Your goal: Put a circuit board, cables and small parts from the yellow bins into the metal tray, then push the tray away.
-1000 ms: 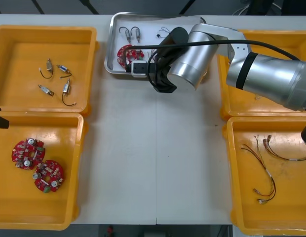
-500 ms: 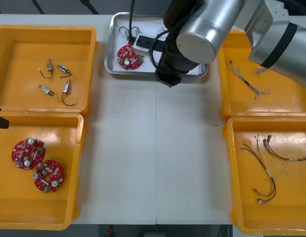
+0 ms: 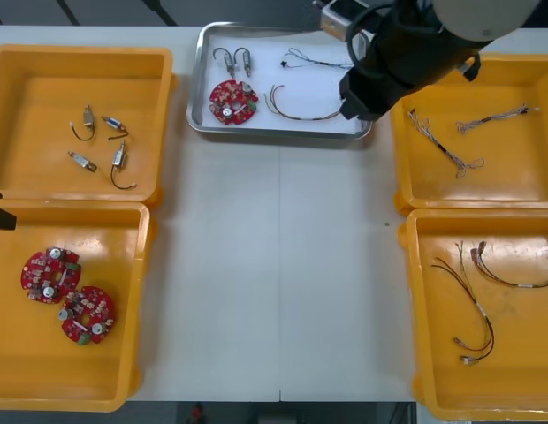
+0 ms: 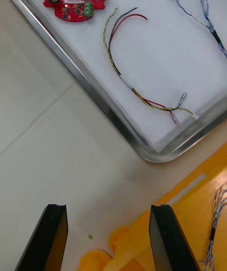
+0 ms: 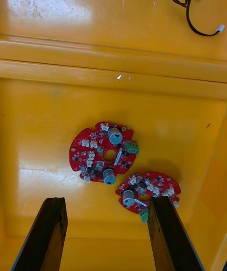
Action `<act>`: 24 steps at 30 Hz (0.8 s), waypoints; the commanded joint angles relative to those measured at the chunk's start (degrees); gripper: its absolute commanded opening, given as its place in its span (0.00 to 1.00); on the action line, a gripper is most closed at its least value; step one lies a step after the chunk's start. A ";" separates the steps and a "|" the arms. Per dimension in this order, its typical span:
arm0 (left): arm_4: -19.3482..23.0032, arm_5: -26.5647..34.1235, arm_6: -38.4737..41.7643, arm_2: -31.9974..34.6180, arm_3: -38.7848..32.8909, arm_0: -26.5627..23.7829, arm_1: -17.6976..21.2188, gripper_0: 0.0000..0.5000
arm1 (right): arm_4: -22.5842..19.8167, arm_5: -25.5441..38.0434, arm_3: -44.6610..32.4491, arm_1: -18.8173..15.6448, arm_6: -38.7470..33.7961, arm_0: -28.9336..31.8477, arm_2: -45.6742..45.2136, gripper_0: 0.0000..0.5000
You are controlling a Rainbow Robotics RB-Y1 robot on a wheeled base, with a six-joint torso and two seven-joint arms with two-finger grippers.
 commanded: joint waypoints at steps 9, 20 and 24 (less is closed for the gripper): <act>-0.53 0.00 -2.22 1.34 -1.05 0.82 2.56 1.00 | -1.09 8.10 -12.91 -12.07 -18.05 17.34 -18.84 1.00; -0.53 0.00 -2.22 1.34 -1.05 0.82 2.56 1.00 | -4.34 13.11 -20.56 -16.46 -25.61 37.20 -37.82 1.00; -0.53 0.00 -2.22 1.34 -1.05 0.82 2.56 1.00 | -7.68 13.19 -20.64 -17.08 -25.87 43.71 -45.38 1.00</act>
